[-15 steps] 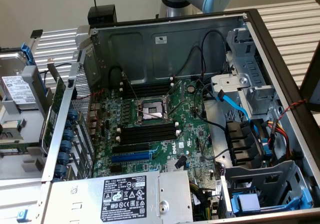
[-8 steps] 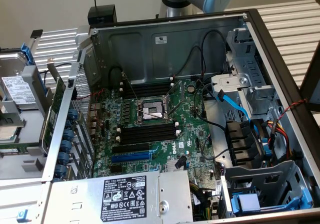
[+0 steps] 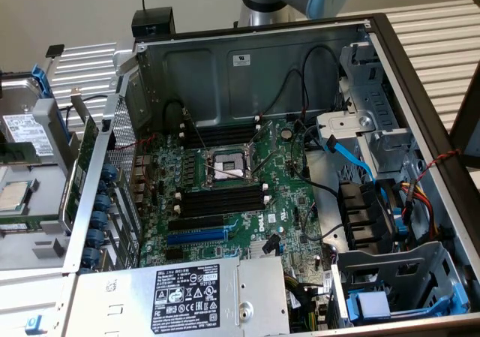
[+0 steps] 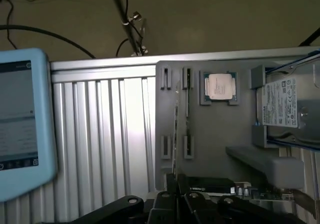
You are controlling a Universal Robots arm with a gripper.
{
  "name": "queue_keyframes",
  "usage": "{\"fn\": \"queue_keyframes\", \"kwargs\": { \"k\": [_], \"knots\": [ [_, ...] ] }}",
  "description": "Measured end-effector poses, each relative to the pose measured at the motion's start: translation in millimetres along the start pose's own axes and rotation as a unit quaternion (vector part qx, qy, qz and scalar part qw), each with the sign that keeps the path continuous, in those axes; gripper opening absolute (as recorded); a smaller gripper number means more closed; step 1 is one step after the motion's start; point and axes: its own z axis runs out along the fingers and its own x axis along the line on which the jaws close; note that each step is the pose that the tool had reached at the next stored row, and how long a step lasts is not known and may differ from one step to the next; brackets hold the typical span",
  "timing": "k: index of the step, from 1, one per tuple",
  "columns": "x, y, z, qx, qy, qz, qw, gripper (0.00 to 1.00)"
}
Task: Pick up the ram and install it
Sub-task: 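Pick up the ram and move it above insertion slot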
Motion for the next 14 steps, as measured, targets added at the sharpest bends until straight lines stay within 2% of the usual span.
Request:
{"fn": "queue_keyframes", "kwargs": {
  "k": [5, 14],
  "knots": [
    [0.1, -17.0, -23.8, -0.0001, -0.0015, 0.000, 1.0000, 0.13],
    [-1.4, -51.1, -66.6, -0.0013, -0.0021, 0.000, 1.0000, 0.13]
  ]
}}
